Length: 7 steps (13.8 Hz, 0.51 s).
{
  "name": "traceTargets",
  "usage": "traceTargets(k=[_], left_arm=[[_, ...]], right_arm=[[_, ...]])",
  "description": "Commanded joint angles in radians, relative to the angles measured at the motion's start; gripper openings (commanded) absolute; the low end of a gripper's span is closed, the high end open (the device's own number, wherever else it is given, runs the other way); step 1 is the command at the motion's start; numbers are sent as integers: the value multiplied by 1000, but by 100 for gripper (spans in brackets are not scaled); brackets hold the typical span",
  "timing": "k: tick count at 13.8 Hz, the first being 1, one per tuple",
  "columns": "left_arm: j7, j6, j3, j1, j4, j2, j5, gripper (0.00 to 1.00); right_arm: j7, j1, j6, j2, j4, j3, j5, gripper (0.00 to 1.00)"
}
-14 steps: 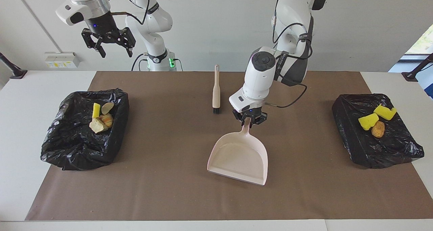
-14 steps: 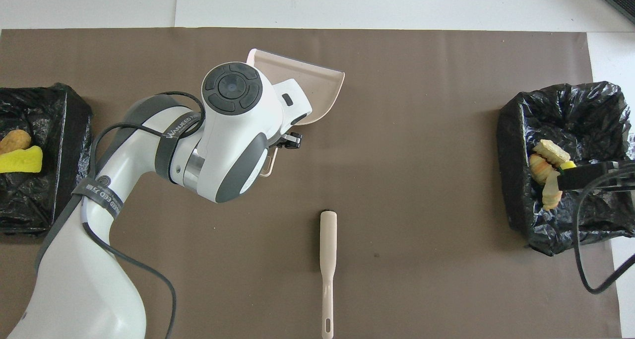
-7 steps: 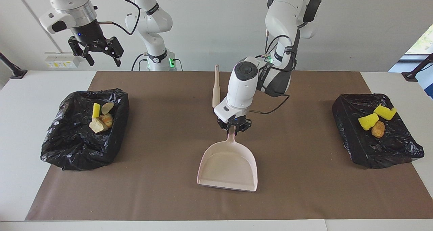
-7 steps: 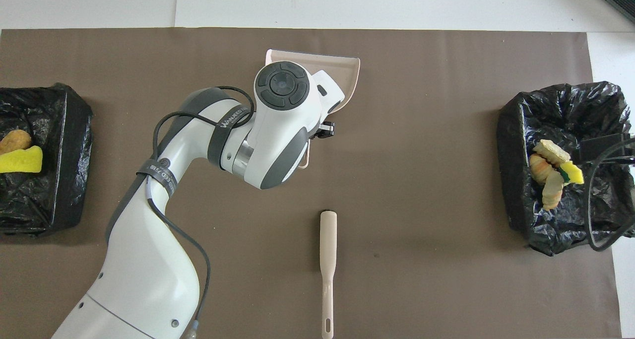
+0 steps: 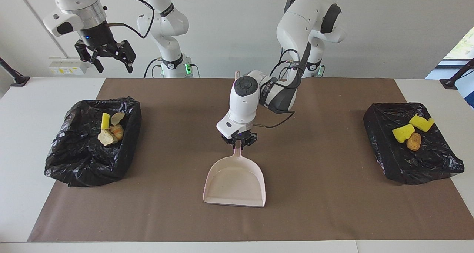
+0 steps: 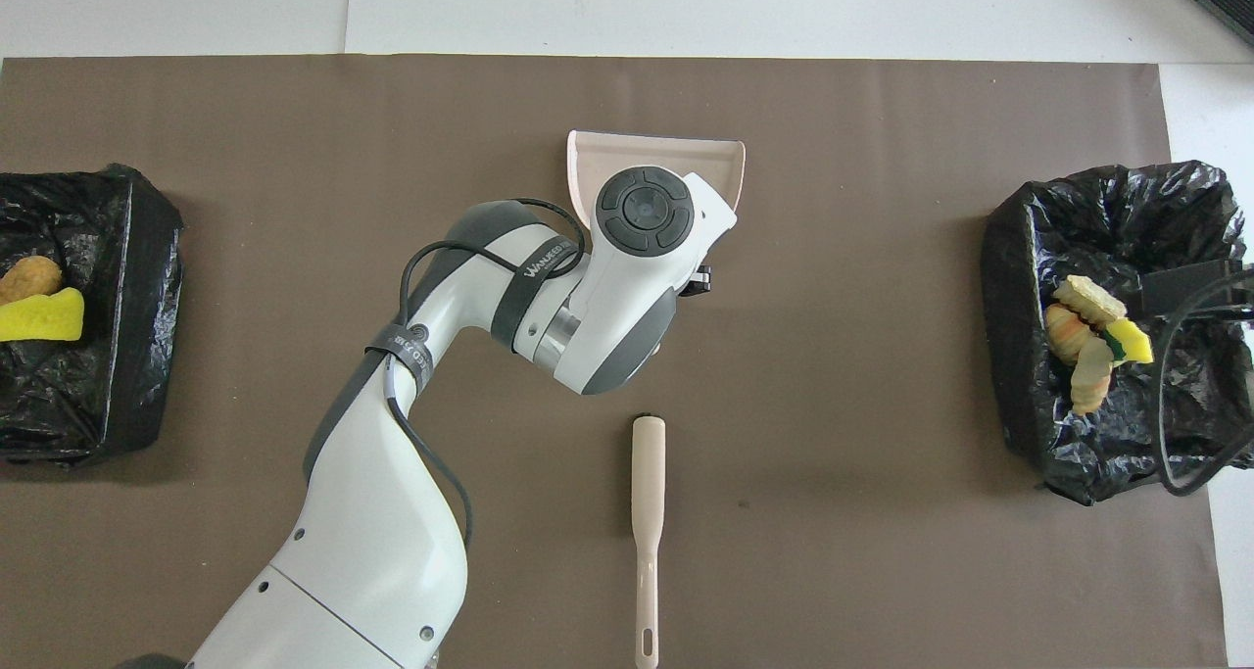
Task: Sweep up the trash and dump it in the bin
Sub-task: 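Lower the dustpan at the table center and open the left gripper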
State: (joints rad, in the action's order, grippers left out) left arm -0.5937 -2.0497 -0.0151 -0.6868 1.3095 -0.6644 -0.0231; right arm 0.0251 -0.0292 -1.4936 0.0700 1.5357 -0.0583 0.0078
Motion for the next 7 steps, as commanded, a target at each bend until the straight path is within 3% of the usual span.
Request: traceTargets(k=[1,4,7], left_arm=[[-63,14,21,-19,-4,3,-12,27],[-61,6,20,-16,-4,3,-12,100],[-46,3,27,-2,-3,35,0,100]], right_arm=[[-28,12,4,-4,-14,8,17,100],[-28,12,4,-4,-14,11,17,100],[-27,11,4,-2,-14,12,17,100]])
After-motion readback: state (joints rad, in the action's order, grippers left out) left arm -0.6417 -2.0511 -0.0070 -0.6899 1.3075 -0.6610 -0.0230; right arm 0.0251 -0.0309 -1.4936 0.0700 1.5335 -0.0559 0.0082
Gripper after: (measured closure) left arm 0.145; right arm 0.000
